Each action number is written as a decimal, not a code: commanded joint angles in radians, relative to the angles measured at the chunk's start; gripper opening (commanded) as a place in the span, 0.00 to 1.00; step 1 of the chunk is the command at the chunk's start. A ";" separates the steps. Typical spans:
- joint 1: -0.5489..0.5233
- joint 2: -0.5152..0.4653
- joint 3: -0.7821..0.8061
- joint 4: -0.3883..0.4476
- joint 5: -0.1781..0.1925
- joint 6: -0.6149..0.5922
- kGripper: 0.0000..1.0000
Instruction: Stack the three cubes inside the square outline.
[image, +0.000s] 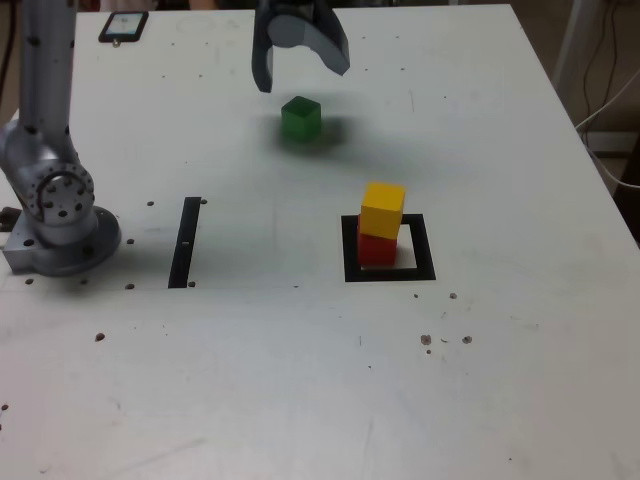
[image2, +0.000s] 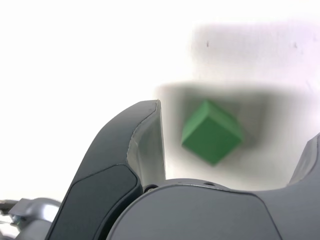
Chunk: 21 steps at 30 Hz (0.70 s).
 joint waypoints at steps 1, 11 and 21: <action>0.006 0.015 0.008 -0.012 -0.002 0.007 0.99; 0.003 0.030 0.059 -0.043 -0.054 0.038 0.97; -0.001 0.035 0.066 -0.077 -0.073 0.055 0.91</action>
